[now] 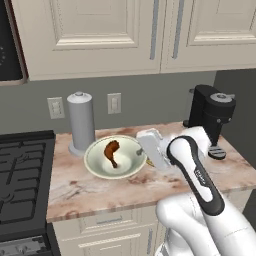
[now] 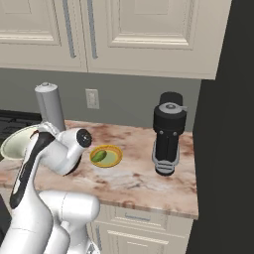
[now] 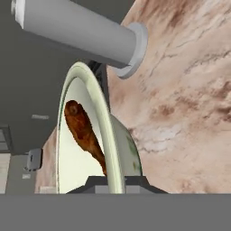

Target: Remove the mango from the bowl and place it on the small plate. Then place the bowl with only the chicken drumstick in the microwave, close the door, and press the start button to microwave the chicken drumstick.

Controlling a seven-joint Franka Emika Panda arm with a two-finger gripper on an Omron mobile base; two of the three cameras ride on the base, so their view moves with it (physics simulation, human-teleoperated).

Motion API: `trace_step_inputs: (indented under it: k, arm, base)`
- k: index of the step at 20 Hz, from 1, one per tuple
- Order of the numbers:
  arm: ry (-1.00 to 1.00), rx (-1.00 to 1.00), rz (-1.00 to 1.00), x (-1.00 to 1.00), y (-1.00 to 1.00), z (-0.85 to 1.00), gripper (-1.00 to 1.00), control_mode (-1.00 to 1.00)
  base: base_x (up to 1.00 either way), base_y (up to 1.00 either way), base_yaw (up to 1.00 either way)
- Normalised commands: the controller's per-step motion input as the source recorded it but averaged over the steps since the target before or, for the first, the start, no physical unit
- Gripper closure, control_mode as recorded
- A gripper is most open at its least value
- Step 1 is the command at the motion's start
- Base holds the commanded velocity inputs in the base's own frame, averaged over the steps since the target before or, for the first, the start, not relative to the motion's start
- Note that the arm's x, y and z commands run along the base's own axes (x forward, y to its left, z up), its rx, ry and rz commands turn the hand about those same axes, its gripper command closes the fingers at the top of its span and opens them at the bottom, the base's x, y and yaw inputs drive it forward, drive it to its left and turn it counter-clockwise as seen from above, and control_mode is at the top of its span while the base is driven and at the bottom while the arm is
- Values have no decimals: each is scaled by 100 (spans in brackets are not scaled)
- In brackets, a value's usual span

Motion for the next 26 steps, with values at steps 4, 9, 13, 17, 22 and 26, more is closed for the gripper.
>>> trace_step_inputs:
  k: [4,9,13,17,22,26]
  arm:
    - [0,8,-32,-13,-34,17,100,-100]
    - [0,7,-31,-10,-35,18,100,-100]
    - [0,7,-29,-15,-34,16,100,-100]
    - [0,9,-26,-30,-36,6,100,-100]
    - [0,9,-25,-34,-35,0,100,-100]
    - [0,6,-21,-28,-30,0,100,-100]
  base:
    - [0,0,0]
    - [0,0,0]
    - [0,0,0]
    - [0,0,0]
    - [0,0,0]
    - [0,0,0]
